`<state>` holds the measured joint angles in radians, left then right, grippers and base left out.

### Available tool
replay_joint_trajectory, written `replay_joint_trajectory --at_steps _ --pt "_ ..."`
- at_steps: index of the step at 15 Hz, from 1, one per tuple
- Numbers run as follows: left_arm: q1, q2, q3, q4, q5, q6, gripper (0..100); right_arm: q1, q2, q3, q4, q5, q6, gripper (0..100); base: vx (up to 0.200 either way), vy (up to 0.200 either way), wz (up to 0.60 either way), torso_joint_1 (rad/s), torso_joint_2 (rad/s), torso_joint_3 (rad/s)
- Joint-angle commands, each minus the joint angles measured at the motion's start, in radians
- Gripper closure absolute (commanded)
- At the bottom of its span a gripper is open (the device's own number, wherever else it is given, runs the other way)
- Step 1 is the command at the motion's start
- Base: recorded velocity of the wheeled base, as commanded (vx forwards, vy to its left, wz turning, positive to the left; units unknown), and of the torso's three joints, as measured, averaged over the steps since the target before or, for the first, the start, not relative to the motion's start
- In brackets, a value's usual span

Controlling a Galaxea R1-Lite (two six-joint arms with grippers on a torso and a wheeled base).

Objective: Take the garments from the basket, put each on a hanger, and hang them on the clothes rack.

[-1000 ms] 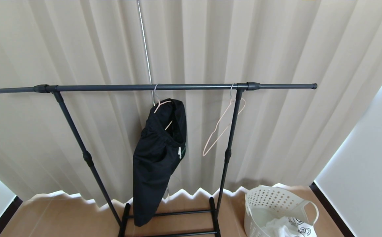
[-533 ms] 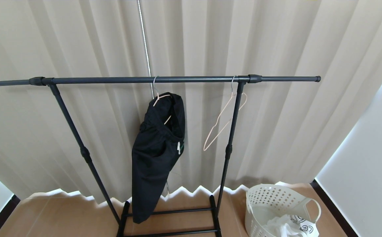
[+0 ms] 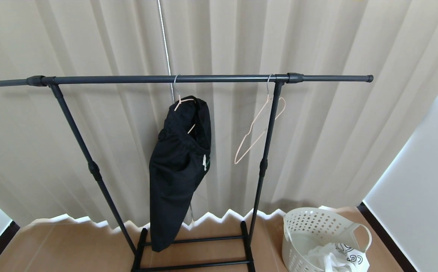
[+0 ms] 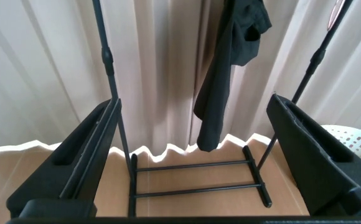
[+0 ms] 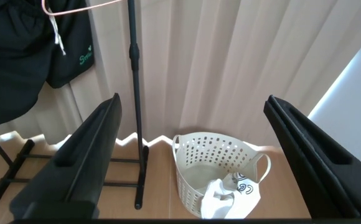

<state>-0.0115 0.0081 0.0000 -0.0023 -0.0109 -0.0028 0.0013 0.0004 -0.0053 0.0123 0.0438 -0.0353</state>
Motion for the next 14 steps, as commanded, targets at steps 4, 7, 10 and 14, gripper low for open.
replay_joint_trajectory --at_steps 4,7,10,14 --pt "0.001 0.003 0.0 -0.001 0.0 -0.002 0 0.0 0.0 -0.001 0.0 0.001 0.0 0 0.0 0.0 0.0 -0.162 0.37 0.207" --pt "0.002 0.003 0.0 -0.001 0.0 0.001 0 0.0 0.0 -0.001 0.0 0.001 0.002 0 0.0 0.0 0.0 -0.167 0.39 0.222" --pt "0.002 0.003 0.0 -0.001 0.0 0.0 0 0.0 0.0 -0.001 0.0 0.001 0.002 0 0.0 0.0 0.0 -0.216 0.51 0.299" --pt "0.002 0.003 0.0 -0.001 0.0 0.0 0 0.0 0.0 -0.001 0.0 0.001 0.0 0 0.0 0.0 0.0 -0.222 0.55 0.325"
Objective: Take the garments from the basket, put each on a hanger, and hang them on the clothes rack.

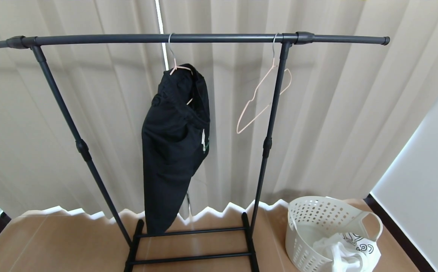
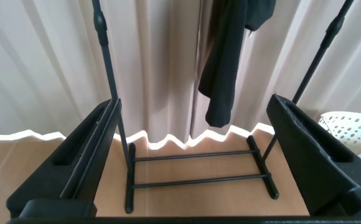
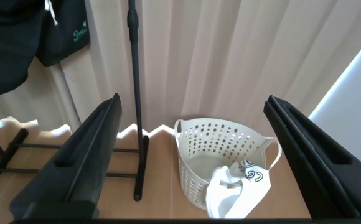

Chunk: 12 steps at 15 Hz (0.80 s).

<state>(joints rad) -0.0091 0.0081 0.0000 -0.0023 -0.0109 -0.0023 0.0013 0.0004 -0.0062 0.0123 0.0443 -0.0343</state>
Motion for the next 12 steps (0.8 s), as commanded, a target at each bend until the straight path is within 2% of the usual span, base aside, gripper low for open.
replay_joint_trajectory --at_steps 1,12 --pt "0.0 0.003 0.0 -0.001 0.0 0.001 0 0.0 0.0 0.0 0.0 0.0 -0.001 0 0.0 0.0 0.0 -0.203 0.54 0.33" --pt "0.0 0.003 0.0 -0.001 0.0 -0.001 0 0.0 0.0 0.0 0.0 0.0 -0.001 0 0.0 0.0 0.0 -0.171 0.5 0.326"
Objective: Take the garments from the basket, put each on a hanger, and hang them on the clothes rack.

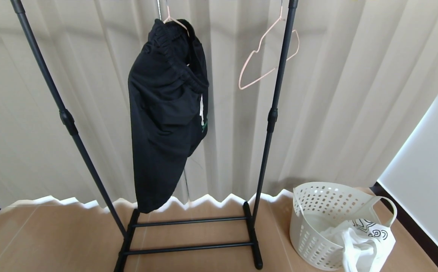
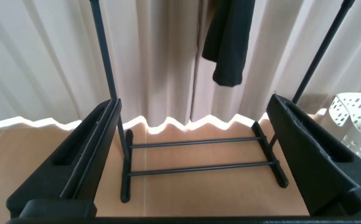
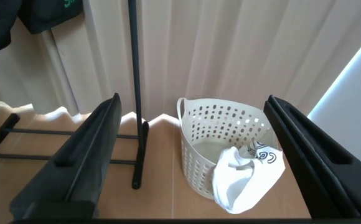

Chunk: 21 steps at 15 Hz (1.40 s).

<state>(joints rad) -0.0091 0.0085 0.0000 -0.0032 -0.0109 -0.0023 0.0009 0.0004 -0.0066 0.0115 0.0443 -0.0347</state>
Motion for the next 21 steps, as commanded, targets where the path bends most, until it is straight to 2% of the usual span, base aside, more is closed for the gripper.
replay_joint_trajectory --at_steps 1,8,12,18,21 --pt "0.0 0.002 0.0 0.0 0.0 -0.001 0 0.001 0.0 0.0 0.001 0.0 -0.001 0 0.0 0.0 0.0 -0.134 0.47 0.339" --pt "0.0 0.002 0.0 0.0 0.0 -0.001 0 0.001 0.0 0.0 0.001 0.0 -0.001 0 0.0 0.0 0.0 -0.078 0.4 0.318" --pt "0.0 0.002 0.0 0.0 0.0 -0.001 0 0.001 0.0 0.0 0.001 0.0 -0.001 0 0.0 0.0 0.0 -0.002 0.04 0.033" --pt "0.0 0.002 0.0 0.0 -0.001 -0.001 0 -0.001 0.0 0.0 0.001 0.0 -0.001 0 0.0 0.0 -0.6 0.001 0.01 0.007" --pt "0.0 0.002 0.0 0.002 -0.001 -0.001 0 0.001 0.0 0.0 0.001 0.0 -0.001 0 0.0 -0.133 0.0 0.002 0.0 0.0"
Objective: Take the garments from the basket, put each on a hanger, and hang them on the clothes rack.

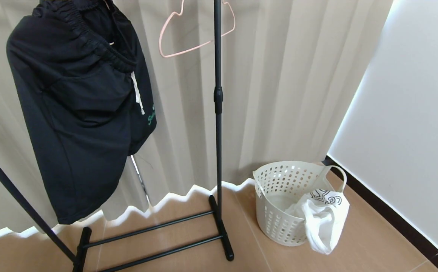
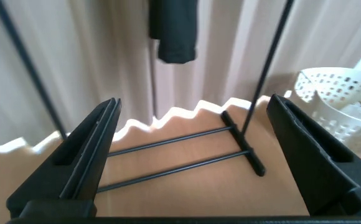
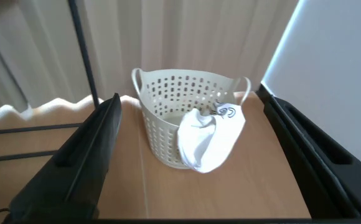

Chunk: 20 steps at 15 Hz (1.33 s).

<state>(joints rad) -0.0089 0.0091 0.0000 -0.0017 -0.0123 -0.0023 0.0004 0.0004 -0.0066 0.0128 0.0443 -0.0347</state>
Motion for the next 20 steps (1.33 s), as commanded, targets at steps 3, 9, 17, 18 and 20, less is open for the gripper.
replay_joint_trajectory --at_steps 3,9,17,18,20 --pt "0.0 0.002 0.0 0.0 0.0 -0.001 0 0.001 0.0 0.0 0.0 0.0 -0.001 0 0.0 -0.2 0.0 -0.001 0.0 -0.001" --pt "0.0 0.002 -0.002 0.0 0.0 -0.001 0 0.001 0.0 0.0 0.0 0.0 -0.001 0 0.0 -0.2 0.0 0.0 0.0 0.003" --pt "0.0 0.002 -0.002 0.0 0.002 -0.005 0 0.001 0.0 0.0 0.0 0.0 -0.001 0 0.15 -0.075 0.0 0.003 0.0 0.003" --pt "0.0 0.002 -0.002 0.0 0.002 -0.005 0 0.001 0.0 0.0 0.0 0.0 -0.001 0 0.0 0.0 0.0 0.0 0.0 0.0" --pt "0.0 0.002 -0.002 0.0 0.002 -0.005 0 0.001 0.0 0.0 0.0 0.0 -0.001 0 0.0 0.0 0.0 0.0 0.0 0.0"
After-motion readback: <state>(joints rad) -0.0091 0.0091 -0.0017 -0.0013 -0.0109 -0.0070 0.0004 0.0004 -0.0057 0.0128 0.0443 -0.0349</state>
